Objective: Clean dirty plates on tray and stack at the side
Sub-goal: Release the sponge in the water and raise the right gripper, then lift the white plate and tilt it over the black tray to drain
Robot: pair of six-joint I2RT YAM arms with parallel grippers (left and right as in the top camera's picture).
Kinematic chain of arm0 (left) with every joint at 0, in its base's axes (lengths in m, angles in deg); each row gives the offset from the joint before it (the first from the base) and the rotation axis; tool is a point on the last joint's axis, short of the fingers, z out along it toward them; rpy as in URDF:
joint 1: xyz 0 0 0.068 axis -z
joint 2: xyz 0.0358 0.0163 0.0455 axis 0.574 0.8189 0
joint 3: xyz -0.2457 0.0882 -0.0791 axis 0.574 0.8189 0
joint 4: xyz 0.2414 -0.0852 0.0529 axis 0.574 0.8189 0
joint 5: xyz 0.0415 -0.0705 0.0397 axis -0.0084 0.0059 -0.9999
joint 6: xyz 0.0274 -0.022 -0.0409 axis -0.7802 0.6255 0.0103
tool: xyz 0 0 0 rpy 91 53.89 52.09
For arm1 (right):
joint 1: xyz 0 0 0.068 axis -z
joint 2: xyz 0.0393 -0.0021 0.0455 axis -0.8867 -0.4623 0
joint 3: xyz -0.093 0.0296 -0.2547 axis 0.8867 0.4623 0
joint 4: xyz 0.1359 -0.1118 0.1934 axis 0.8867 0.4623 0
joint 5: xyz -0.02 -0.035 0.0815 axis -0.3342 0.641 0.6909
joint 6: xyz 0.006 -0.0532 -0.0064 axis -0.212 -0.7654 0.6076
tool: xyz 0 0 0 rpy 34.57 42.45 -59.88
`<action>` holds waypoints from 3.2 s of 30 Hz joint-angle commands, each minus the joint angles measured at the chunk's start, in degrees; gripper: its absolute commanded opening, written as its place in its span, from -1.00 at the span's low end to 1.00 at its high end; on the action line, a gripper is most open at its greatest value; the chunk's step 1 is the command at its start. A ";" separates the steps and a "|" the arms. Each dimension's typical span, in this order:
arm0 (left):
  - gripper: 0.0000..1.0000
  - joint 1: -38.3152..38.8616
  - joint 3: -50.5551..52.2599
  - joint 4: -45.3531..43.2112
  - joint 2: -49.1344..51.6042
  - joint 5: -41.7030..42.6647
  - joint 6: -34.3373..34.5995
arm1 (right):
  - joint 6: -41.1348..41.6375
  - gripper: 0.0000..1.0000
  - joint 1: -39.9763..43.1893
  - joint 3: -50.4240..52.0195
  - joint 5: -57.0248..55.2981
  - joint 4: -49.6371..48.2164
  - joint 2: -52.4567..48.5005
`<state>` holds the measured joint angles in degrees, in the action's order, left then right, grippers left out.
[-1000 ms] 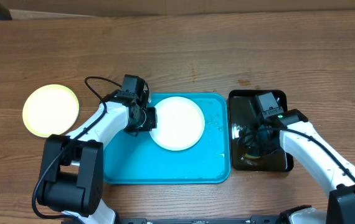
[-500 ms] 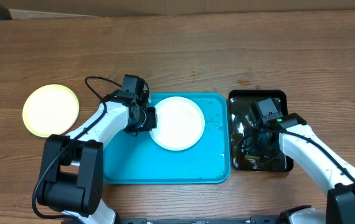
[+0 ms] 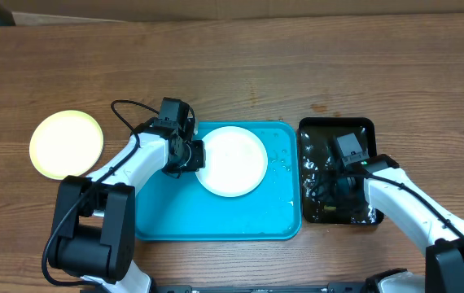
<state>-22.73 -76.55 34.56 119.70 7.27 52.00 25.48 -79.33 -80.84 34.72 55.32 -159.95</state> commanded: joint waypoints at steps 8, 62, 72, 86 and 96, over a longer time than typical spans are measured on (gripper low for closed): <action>-0.76 0.13 1.11 0.31 1.51 -0.87 -1.75 | 1.53 0.33 0.22 0.28 -7.65 -10.01 0.15; -0.92 25.51 -37.22 -5.38 3.87 -26.01 0.52 | 7.89 1.00 45.44 -26.32 -5.70 7.48 0.61; -0.92 38.36 -37.22 -14.58 8.33 -54.88 -22.10 | 7.89 1.00 45.44 -26.32 -5.70 7.48 0.61; -0.92 48.61 -37.22 -26.38 8.33 -66.38 -49.37 | 7.89 1.00 45.44 -26.32 -5.70 7.48 0.61; -0.92 48.26 -37.22 -27.87 8.33 -66.84 -46.31 | 7.89 1.00 45.44 -26.32 -5.70 7.48 0.61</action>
<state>26.10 -112.52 6.93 128.36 -58.02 2.82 33.11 -34.04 -106.63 29.02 63.15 -159.49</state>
